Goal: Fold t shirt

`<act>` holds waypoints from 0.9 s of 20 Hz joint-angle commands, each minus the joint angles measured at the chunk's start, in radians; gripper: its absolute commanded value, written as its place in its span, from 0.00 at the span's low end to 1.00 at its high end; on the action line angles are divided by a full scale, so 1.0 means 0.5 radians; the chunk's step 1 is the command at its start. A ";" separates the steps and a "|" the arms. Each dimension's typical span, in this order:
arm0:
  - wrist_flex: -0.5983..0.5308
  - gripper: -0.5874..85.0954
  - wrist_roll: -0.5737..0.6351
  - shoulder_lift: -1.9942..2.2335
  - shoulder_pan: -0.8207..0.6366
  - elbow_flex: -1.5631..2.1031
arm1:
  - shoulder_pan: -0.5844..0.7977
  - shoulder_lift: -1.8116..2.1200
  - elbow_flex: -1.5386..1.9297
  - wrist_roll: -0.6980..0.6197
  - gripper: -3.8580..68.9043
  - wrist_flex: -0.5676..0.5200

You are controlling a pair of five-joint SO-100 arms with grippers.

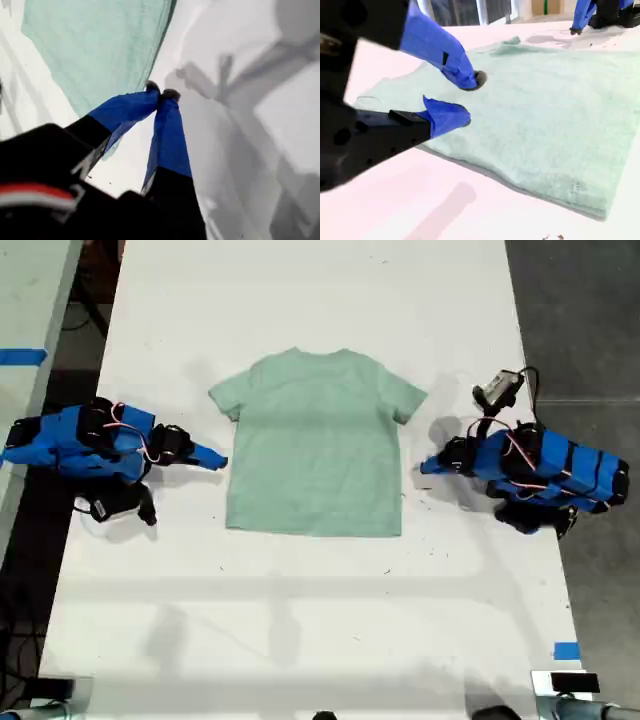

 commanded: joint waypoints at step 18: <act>0.003 0.10 -0.006 0.009 0.003 0.015 | 1.236 -3.065 -2.203 -1.031 0.33 -0.534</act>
